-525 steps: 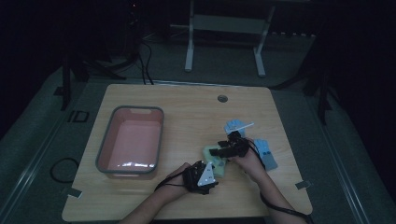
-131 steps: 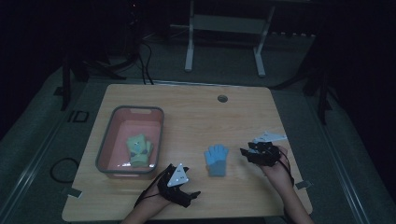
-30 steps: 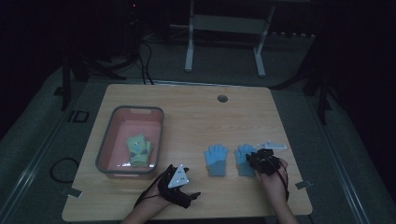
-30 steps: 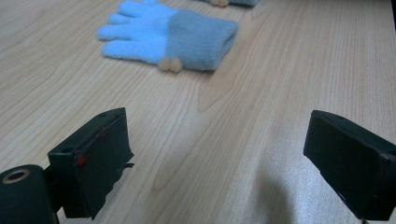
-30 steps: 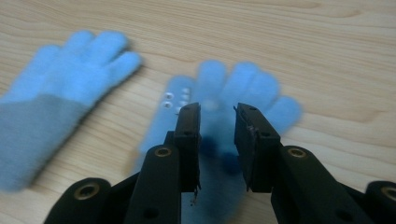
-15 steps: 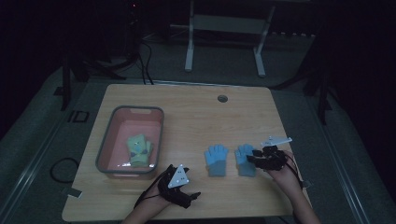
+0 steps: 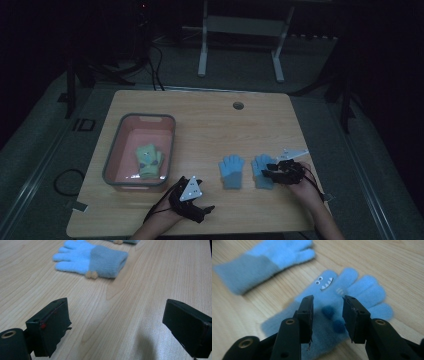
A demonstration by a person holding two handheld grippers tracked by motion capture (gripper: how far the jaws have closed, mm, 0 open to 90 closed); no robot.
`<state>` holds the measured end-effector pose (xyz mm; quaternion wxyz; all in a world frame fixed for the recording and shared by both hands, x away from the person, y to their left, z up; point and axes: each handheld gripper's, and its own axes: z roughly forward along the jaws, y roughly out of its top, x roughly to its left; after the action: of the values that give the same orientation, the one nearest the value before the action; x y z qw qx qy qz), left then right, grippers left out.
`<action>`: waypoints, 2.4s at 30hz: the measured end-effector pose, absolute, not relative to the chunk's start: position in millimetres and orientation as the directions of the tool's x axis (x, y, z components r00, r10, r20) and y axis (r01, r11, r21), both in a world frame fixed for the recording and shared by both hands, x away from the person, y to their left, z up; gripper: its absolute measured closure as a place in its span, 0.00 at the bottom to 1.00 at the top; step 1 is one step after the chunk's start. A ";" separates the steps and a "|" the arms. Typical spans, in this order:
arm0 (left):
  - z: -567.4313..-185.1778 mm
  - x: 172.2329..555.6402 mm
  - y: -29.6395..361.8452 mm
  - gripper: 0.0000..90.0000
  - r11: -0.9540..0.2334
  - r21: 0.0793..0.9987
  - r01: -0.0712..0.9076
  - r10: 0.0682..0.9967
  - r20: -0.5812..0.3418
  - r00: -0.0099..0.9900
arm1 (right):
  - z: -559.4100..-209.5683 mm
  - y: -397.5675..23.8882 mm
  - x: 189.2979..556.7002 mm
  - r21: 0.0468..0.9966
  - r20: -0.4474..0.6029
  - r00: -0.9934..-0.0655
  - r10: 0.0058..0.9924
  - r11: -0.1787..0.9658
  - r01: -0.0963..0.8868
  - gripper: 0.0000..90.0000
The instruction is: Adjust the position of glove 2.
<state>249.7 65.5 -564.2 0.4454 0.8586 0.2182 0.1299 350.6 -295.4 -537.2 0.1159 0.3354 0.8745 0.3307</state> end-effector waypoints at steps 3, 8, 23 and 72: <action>-564.3 249.6 65.7 0.08 -0.510 0.820 0.258 0.489 0.030 0.872 | -543.2 -292.4 350.3 0.645 0.002 -0.752 0.659 0.574 0.505 0.70; -565.1 249.8 65.3 0.08 -0.513 0.818 0.259 0.487 0.030 0.873 | -544.9 -293.1 348.1 0.651 -0.018 -0.753 0.657 0.580 0.490 0.81; -564.8 250.2 65.5 0.08 -0.512 0.819 0.260 0.489 0.029 0.872 | -512.1 -291.7 344.2 0.699 -0.019 -0.705 0.709 0.514 0.497 0.95; -564.2 248.9 64.9 0.08 -0.512 0.822 0.249 0.479 0.033 0.877 | -502.8 -186.9 340.4 0.684 0.057 -0.843 0.535 0.594 0.423 0.95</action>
<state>248.9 64.9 -564.2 0.4461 0.8599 0.2117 0.1293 340.4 -186.9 -502.8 0.0775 0.2694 0.8893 0.3613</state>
